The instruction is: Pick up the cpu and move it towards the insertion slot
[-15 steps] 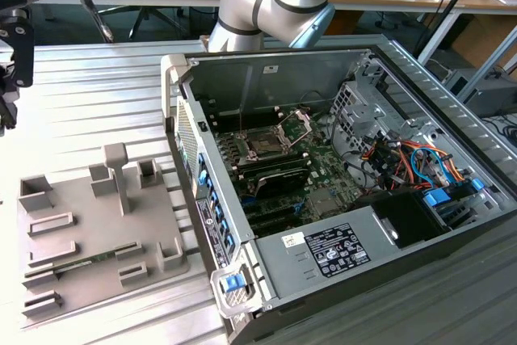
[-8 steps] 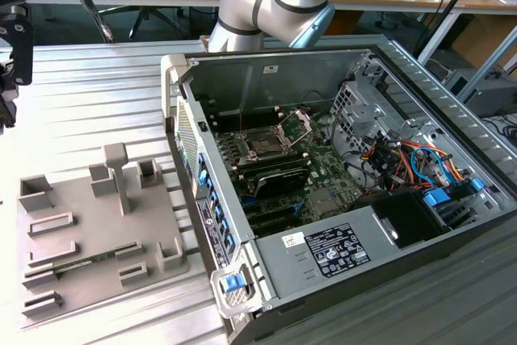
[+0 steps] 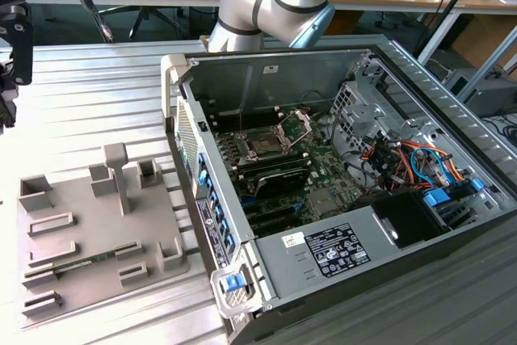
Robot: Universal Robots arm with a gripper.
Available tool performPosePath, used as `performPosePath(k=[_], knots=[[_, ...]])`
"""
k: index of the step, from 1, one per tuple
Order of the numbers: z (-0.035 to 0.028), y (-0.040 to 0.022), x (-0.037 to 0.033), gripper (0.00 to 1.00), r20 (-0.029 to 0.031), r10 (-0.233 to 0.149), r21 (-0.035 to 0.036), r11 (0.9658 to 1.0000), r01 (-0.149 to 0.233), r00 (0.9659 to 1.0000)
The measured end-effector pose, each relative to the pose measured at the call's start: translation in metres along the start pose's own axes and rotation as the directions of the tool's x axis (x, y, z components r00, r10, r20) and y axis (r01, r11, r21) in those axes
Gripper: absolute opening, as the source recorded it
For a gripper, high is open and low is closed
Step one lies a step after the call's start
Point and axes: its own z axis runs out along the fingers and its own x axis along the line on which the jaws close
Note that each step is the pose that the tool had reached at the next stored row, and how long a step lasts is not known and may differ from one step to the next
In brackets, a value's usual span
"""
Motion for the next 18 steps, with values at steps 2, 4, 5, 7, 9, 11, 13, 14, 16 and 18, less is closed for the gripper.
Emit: performPosePath(k=[2,4,5,7,9,11,13,14,16,18], knots=[[0.0002,-0.0002,-0.0026,0.55,0.0003,0.0,-0.0002,1.0,0.0,1.0],[0.0002,-0.0004,-0.0058,0.55,0.0001,0.0,-0.0002,1.0,0.0,1.0],[0.0003,-0.0005,-0.0077,0.55,-0.0001,0.0,-0.0003,1.0,0.0,1.0],[0.0002,-0.0006,-0.0103,0.55,-0.0003,0.0,-0.0002,1.0,0.0,1.0],[0.0003,-0.0007,-0.0127,0.55,-0.0004,0.0,-0.0003,1.0,0.0,1.0],[0.0002,-0.001,-0.017,0.55,-0.0008,0.0,-0.0003,1.0,0.0,1.0],[0.0002,-0.0012,-0.0212,0.55,-0.0011,0.0,-0.0003,1.0,0.0,1.0],[0.0002,-0.0013,-0.0223,0.55,-0.0012,0.0,-0.0003,1.0,0.0,1.0],[0.0002,-0.0014,-0.0245,0.55,-0.0013,0.0,-0.0003,1.0,0.0,1.0],[0.0002,-0.0016,-0.0271,0.55,-0.0015,0.0,-0.0004,1.0,0.0,1.0]])
